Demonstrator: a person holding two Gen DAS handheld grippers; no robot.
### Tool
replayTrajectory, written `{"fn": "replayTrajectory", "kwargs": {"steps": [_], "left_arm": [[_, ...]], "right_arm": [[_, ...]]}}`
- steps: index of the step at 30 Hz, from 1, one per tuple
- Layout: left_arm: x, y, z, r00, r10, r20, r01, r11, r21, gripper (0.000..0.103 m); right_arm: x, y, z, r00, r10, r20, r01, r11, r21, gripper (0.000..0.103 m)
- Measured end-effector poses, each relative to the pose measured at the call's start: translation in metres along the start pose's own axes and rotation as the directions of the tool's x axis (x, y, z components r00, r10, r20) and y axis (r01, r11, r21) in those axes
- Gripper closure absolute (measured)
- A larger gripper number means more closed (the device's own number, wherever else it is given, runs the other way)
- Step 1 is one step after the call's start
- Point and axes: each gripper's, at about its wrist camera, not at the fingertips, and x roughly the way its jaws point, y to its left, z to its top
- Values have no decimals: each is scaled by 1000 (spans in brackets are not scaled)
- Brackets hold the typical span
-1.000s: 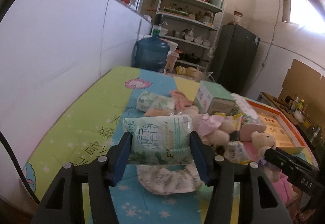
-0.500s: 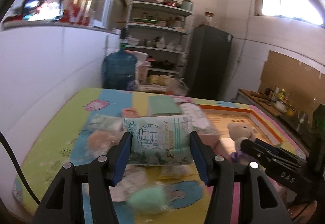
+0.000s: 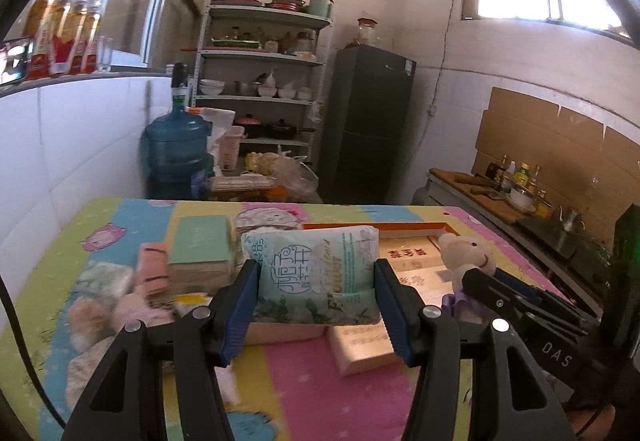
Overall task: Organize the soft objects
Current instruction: 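Carry the pack with the left gripper while the right carries the bear toward the box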
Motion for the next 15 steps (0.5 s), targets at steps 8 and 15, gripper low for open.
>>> {"fn": "replayTrajectory", "kwargs": {"steps": [8, 15], "left_arm": [[39, -40, 9, 1000, 14, -25, -13, 1000, 10, 46], [78, -68, 8, 997, 16, -70, -14, 1000, 26, 46]], "right_arm": [[6, -46, 17, 999, -54, -2, 54, 999, -7, 52], [21, -77, 21, 995, -91, -36, 91, 996, -14, 52]]}}
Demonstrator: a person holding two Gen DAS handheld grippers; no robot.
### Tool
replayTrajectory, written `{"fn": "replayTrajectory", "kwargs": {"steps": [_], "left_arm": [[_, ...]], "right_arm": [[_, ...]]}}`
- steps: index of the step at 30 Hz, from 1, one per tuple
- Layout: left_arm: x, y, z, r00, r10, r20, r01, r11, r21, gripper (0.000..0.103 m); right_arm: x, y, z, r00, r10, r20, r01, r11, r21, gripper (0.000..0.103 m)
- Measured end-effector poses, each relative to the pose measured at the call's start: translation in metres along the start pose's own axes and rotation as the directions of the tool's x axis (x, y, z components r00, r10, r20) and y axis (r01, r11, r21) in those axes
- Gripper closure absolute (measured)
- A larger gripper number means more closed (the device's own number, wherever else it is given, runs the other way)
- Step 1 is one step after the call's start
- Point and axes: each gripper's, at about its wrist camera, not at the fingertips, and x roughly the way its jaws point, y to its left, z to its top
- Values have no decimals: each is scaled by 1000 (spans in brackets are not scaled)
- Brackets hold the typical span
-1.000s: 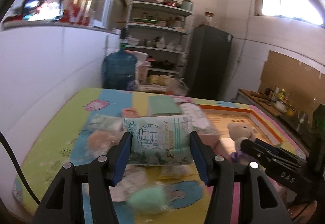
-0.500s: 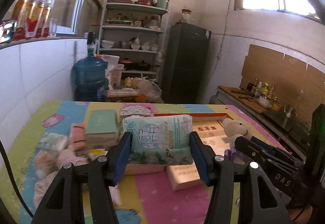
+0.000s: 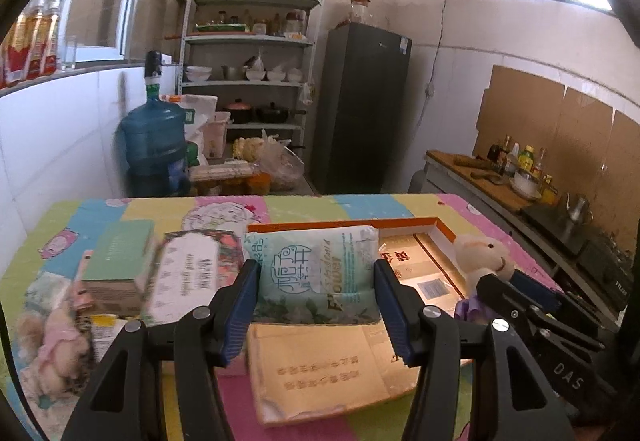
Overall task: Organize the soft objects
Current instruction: 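Carry the pack with the left gripper while the right carries the bear toward the box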
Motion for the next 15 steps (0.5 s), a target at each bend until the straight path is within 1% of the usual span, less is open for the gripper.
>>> {"fn": "replayTrajectory", "kwargs": {"steps": [5, 15], "left_arm": [[29, -14, -2, 999, -1, -43, 1, 1000, 4, 46], [67, -27, -3, 995, -6, -97, 6, 1000, 4, 46]], "right_arm": [[14, -16, 1, 1000, -12, -27, 12, 1000, 6, 52], [44, -36, 4, 997, -7, -73, 8, 1000, 8, 52]]}}
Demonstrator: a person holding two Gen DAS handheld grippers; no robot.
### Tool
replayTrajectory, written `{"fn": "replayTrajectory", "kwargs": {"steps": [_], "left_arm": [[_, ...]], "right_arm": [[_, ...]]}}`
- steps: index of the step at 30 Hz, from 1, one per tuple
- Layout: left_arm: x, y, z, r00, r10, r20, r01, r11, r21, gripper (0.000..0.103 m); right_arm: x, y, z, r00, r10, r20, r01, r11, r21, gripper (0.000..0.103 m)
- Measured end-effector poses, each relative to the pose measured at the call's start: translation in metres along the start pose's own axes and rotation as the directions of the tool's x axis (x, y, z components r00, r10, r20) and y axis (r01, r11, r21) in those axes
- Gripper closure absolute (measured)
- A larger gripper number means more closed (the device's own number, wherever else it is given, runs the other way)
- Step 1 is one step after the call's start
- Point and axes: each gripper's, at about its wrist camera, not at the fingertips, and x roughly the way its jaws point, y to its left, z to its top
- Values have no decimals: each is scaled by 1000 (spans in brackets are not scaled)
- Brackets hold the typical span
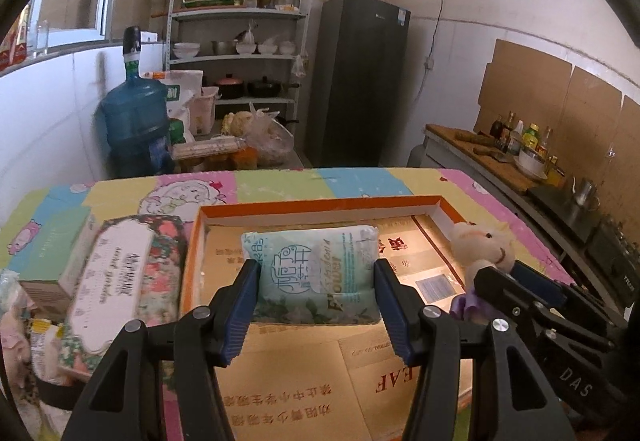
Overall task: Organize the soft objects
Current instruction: 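Carry the pack with the left gripper while the right carries the bear toward the box, then release the pack into the box with the left gripper while the right releases the bear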
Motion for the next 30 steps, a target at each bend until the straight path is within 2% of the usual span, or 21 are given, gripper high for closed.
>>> {"fn": "replayTrajectory", "kwargs": {"steps": [10, 15, 22, 27, 30], "left_arm": [[31, -5, -3, 998, -7, -69, 6, 1000, -3, 46], [44, -6, -7, 993, -20, -114, 19, 1000, -13, 46], [47, -10, -10, 993, -15, -120, 15, 1000, 4, 45], [47, -10, -11, 992, -28, -121, 28, 1000, 3, 44], [46, -11, -11, 992, -11, -122, 11, 1000, 0, 43]], "right_arm": [[26, -14, 0, 998, -3, -56, 3, 1000, 6, 52], [38, -17, -3, 994, 22, -103, -21, 1000, 13, 52], [49, -15, -5, 987, 30, -160, -28, 1000, 14, 51], [51, -16, -6, 984, 3, -176, -1, 1000, 11, 45], [50, -17, -6, 985, -14, -174, 16, 1000, 10, 43]]}}
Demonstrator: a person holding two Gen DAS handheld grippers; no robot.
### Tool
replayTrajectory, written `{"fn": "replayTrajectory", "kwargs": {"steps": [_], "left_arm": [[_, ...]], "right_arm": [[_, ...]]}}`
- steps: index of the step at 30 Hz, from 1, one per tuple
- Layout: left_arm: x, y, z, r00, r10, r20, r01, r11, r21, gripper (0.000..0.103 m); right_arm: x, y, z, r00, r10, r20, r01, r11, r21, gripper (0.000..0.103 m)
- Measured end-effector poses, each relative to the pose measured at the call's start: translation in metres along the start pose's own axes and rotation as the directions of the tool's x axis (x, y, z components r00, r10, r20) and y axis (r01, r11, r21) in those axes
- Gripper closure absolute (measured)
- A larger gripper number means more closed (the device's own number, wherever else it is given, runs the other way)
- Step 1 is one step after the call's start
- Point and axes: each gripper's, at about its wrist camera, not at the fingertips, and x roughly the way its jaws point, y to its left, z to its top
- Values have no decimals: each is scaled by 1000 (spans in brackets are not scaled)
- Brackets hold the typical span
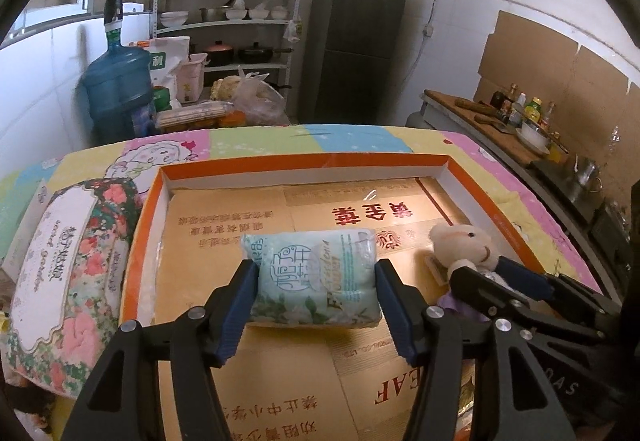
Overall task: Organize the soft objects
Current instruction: 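Release the pack into the box with the left gripper while the right releases the bear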
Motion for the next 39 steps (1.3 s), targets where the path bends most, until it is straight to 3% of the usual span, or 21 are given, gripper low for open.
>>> {"fn": "replayTrajectory", "kwargs": {"steps": [13, 20, 33, 39], "left_arm": [[-36, -8, -3, 997, -28, 68, 27, 1000, 15, 30], [-65, -5, -5, 994, -9, 107, 6, 1000, 28, 24], [-112, 19, -21, 989, 24, 146, -26, 1000, 15, 23], [-135, 36, -29, 984, 73, 165, -73, 997, -10, 23]], "right_arm": [[-24, -2, -2, 998, -39, 52, 39, 999, 11, 32], [-48, 2, -4, 994, -61, 92, 60, 998, 16, 30], [-85, 32, -16, 988, -70, 137, 72, 997, -8, 30], [-99, 59, -24, 986, -55, 159, 60, 998, -27, 30]]}}
